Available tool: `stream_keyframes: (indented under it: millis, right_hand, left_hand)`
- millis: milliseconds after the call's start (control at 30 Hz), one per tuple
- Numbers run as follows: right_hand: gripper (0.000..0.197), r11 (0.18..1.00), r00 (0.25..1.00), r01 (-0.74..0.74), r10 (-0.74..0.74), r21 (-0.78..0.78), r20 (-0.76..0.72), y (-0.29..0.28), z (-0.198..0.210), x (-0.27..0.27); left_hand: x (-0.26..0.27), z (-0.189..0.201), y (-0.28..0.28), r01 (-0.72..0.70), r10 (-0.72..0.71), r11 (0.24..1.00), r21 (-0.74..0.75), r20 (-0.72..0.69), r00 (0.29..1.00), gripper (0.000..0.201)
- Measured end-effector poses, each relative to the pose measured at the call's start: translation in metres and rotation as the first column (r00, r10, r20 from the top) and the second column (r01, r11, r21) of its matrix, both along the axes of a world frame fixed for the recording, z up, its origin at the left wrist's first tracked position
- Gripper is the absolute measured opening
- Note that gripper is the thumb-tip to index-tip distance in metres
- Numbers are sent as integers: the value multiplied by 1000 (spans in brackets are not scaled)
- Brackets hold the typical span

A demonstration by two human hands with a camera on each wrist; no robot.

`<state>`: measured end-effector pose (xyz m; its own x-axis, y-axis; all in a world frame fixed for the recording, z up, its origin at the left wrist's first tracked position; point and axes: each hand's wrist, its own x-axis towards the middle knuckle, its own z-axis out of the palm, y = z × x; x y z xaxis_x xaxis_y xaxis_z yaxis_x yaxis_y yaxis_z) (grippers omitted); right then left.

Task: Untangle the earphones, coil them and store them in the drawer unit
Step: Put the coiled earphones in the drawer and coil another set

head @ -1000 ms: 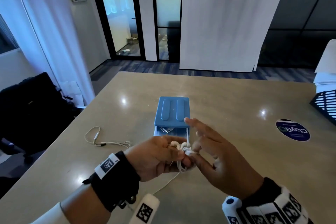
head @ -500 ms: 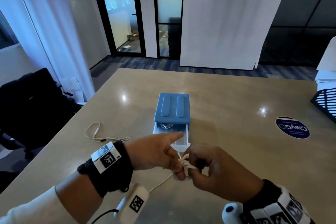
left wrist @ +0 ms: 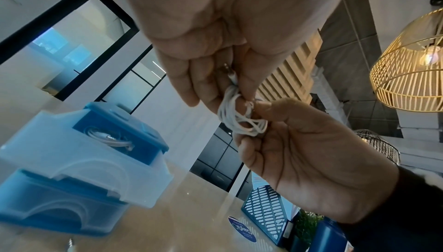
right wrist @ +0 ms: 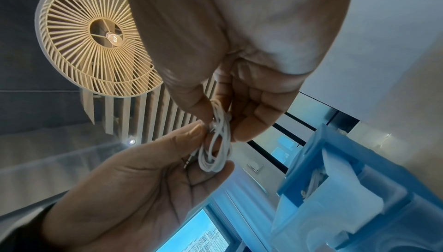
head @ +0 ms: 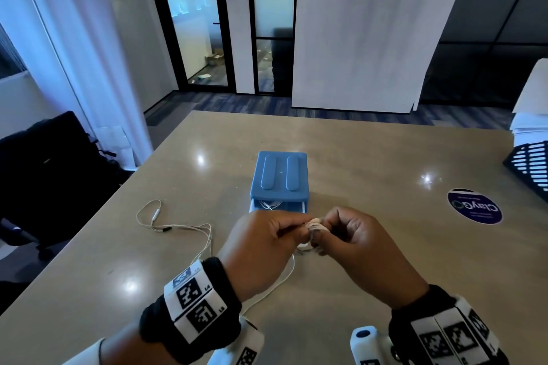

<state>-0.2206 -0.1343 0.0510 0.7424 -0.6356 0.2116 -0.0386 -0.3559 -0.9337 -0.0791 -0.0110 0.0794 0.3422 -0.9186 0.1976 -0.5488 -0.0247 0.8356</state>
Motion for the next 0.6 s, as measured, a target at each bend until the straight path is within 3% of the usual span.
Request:
stream_keyframes:
  millis: [133,233,300,367,400,500,567,600]
  right_hand:
    - [18,999,1000,26,-26,-36,-10,1,2,2]
    - [15,992,999,30,-34,-124,-27,3,2,3]
    - [13,985,999,41,-46,-165,-23,4,1,4]
    - [18,977,997,70,-75,-202,-14,6,1,3]
    - [21,969,996,83,-89,-233,-15,7,1,3]
    - [21,932,995,87,-100,-352,-18,12,1,3]
    - [26,908,995,82,-96,-410,-13,16,2,4]
    - [29,900,996,82,-92,-429,-4,17,2,4]
  left_hand:
    - [5,-3,-1,-126,137,990,-66,204,969,16]
    - [9,-2,-3,-178,180,984,-27,205,962,8]
    - [16,-2,-6,-162,148,982,97,142,979,9]
    - [25,-1,-8,-52,80,974,220,-120,990,15]
    - [26,-1,-8,13,61,970,243,-296,953,16]
    - [27,1,-8,91,81,974,208,-694,716,15]
    - [27,2,-8,96,88,980,173,-817,570,18]
    - [27,3,-8,107,80,981,161,-843,531,22]
